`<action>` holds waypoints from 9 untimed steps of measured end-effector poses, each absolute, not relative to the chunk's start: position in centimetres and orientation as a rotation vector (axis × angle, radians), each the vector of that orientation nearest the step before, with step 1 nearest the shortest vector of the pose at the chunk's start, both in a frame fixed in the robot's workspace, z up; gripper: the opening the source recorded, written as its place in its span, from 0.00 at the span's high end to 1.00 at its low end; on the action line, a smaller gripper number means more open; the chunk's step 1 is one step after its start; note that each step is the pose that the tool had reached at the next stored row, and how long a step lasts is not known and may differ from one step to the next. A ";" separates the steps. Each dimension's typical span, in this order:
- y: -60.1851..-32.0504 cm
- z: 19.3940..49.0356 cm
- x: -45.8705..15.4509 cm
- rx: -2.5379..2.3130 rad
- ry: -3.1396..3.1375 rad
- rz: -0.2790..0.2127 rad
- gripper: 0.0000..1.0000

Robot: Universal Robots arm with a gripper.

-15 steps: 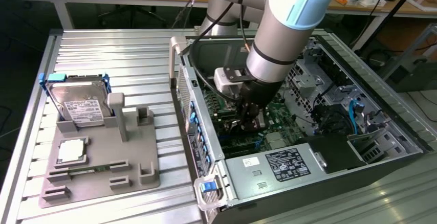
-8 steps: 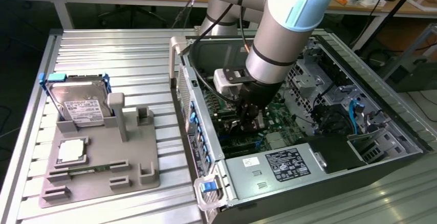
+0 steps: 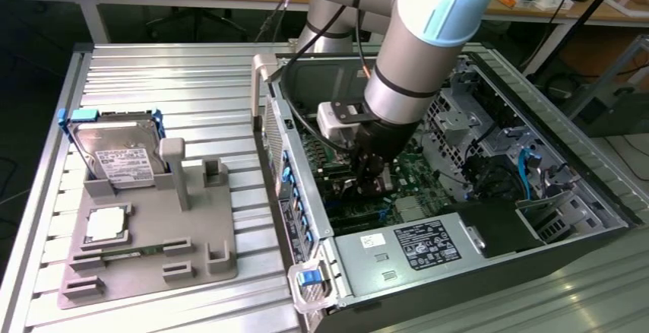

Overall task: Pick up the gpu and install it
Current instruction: 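Insert the gpu into the slot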

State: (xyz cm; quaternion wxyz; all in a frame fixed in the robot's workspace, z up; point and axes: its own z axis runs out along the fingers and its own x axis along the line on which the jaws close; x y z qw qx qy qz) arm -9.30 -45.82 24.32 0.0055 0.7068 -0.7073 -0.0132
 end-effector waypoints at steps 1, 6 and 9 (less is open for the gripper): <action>-45.7 24.3 -9.3 2.213 -2.214 -0.041 0.73; -45.5 24.2 -9.3 2.213 -2.214 -0.040 0.73; -45.4 24.1 -9.3 2.212 -2.214 -0.040 0.73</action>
